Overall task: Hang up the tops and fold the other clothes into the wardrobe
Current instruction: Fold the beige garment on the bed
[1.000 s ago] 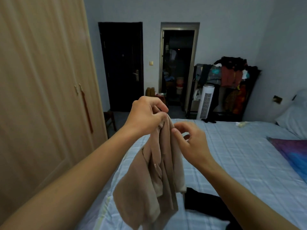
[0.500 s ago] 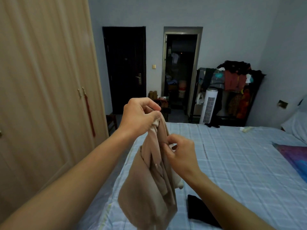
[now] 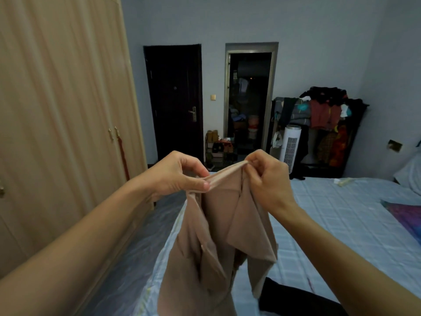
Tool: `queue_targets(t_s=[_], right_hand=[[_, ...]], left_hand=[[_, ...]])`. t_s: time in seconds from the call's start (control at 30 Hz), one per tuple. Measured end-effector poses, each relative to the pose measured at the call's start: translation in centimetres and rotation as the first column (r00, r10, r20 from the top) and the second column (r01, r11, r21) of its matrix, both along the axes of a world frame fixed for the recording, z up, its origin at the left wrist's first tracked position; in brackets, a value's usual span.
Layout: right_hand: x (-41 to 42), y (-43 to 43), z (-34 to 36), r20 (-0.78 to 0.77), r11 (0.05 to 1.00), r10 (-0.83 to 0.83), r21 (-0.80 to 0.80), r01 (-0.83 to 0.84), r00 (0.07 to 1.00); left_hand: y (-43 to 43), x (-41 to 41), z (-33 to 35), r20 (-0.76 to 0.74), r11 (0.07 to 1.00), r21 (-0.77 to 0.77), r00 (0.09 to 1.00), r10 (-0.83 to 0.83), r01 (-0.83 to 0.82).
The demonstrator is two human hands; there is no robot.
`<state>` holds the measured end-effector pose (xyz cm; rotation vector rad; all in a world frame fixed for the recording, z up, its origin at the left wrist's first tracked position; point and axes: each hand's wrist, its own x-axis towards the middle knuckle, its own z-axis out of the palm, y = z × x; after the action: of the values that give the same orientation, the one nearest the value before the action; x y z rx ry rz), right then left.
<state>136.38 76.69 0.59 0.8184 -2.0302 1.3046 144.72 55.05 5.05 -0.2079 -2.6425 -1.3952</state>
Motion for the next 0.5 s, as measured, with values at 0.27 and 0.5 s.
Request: queue_targets(t_s=[0.27, 0.5], right_hand=[[-0.3, 0.7, 1.3, 0.006, 0.997, 0.022, -0.071, -0.022, 1.0], [0.0, 1.0, 1.2, -0.001, 0.998, -0.002, -0.065, 0.002, 1.0]], left_hand=[[4.0, -1.0, -2.5, -0.054, 0.984, -0.133, 0.992, 0.114, -0.12], [8.7, -2.3, -6.4, -0.265, 0.934, -0.25, 0.946, 0.187, -0.255]])
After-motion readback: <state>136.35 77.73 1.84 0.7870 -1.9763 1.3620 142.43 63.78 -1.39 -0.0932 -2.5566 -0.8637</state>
